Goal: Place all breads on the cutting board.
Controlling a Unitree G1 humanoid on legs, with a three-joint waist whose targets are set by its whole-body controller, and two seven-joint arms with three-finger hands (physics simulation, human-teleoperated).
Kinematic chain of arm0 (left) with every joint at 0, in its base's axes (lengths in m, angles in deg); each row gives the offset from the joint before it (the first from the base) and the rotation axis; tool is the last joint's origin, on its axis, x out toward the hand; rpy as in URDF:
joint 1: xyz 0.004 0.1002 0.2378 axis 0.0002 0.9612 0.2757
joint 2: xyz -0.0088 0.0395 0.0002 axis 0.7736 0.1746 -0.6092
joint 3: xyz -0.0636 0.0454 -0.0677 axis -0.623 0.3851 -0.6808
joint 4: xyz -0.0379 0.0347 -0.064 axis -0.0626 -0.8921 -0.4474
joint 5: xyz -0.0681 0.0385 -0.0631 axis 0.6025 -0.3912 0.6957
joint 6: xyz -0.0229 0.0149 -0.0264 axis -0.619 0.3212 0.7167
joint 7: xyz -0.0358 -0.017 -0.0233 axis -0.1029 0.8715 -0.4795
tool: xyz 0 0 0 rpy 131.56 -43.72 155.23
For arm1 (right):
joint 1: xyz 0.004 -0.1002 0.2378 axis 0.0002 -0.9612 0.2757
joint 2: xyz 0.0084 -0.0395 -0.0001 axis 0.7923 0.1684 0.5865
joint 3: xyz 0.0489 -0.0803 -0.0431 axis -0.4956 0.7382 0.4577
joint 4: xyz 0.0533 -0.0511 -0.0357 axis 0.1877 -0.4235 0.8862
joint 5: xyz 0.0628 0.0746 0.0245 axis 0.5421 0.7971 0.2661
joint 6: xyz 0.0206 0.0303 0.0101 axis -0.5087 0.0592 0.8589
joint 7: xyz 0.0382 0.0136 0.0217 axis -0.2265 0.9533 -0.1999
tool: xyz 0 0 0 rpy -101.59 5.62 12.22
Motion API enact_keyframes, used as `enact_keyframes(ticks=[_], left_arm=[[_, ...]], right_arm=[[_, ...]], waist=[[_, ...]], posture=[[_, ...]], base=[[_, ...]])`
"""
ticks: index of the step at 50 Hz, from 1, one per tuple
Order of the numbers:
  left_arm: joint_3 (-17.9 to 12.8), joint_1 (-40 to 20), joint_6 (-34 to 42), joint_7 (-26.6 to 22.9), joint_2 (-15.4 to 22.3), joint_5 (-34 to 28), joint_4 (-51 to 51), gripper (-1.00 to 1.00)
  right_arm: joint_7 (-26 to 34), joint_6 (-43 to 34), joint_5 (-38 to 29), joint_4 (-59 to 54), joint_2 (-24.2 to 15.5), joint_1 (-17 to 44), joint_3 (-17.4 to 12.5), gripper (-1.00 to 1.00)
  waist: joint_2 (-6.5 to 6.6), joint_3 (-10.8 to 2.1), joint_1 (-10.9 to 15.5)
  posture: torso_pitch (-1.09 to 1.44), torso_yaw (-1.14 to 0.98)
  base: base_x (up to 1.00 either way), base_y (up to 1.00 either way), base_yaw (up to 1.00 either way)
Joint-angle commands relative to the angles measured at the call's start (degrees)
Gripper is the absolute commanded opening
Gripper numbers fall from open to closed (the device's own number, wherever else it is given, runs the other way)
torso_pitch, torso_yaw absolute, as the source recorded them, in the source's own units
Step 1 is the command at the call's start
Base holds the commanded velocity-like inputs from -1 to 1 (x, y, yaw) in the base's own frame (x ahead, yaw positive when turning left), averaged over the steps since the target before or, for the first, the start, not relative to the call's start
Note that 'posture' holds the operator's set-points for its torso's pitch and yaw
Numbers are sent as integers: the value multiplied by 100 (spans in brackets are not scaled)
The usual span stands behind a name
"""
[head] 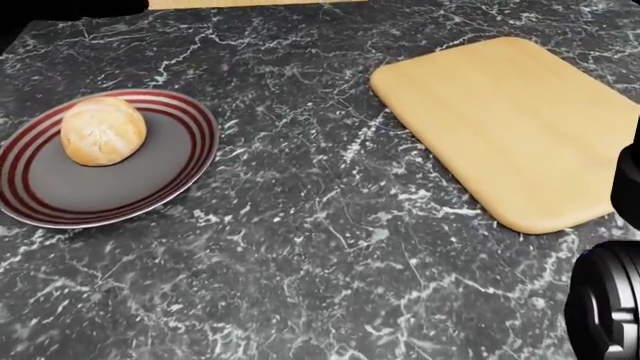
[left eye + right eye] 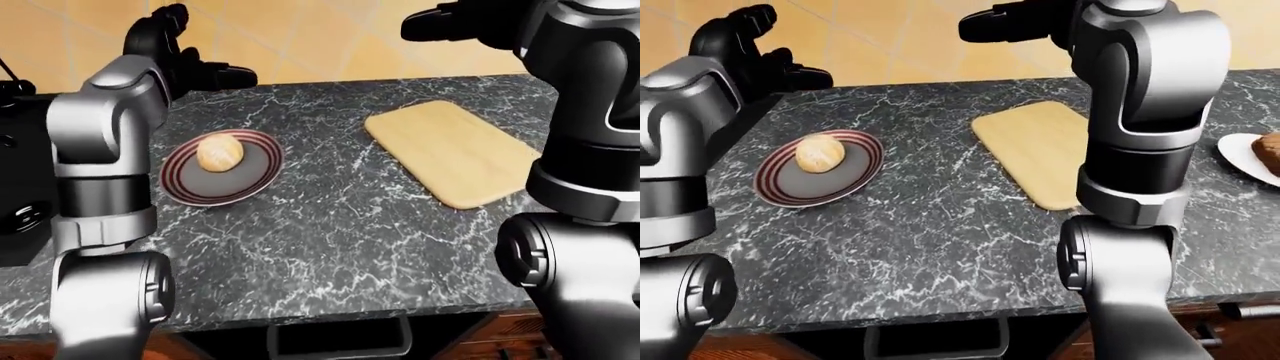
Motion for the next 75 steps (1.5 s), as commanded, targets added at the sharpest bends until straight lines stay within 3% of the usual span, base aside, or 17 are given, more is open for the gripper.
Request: enact_keyframes(ticks=[1, 12, 21, 25, 27, 34, 37, 43, 56, 75], left_arm=[[10, -136, -291, -256, 70, -420, 128, 100], [-159, 364, -494, -975, 10, -1299, 234, 100], [-195, 561, -834, -1277, -70, -1716, 74, 100], [-180, 639, -946, -1351, -120, -1842, 41, 99], [-182, 640, -1003, -1378, -136, -1909, -12, 84], [-164, 676, -1242, -1475, -196, -2105, -224, 84], [-138, 678, -1326, -1518, -209, -2196, -298, 63], [-97, 556, -1725, -1560, -171, -2465, -675, 71], [-92, 442, -2419, -1606, -91, -2836, -1391, 61], [-58, 661, -2631, -1782, -161, -3147, -1542, 52]], right_arm=[[-22, 159, -24, 153, -52, 193, -45, 100], [-33, 218, -10, 184, 6, 81, -50, 100], [-98, 225, 47, 226, 58, 46, -72, 100], [-149, 228, 92, 245, 83, 21, -75, 100], [-170, 206, 121, 313, 91, -50, -92, 100], [-221, 200, 206, 362, 55, -103, -113, 100], [-253, 168, 237, 412, 62, -127, -111, 100], [-301, 152, 296, 482, 60, -195, -123, 100], [-372, 137, 400, 593, 75, -310, -126, 100], [-436, 33, 515, 724, 26, -326, -165, 100]], waist=[[1, -165, 5], [-62, -185, 89], [-107, -212, 157], [-121, -223, 174], [-126, -230, 174], [-139, -256, 185], [-138, -268, 186], [-146, -284, 183], [-153, -321, 176], [-154, -303, 169]], posture=[[0, 0], [0, 0], [0, 0], [0, 0], [0, 0], [0, 0], [0, 0], [0, 0], [0, 0], [0, 0]], base=[[0, 0, 0], [0, 0, 0], [0, 0, 0], [0, 0, 0], [0, 0, 0], [0, 0, 0], [0, 0, 0], [0, 0, 0], [0, 0, 0], [0, 0, 0]])
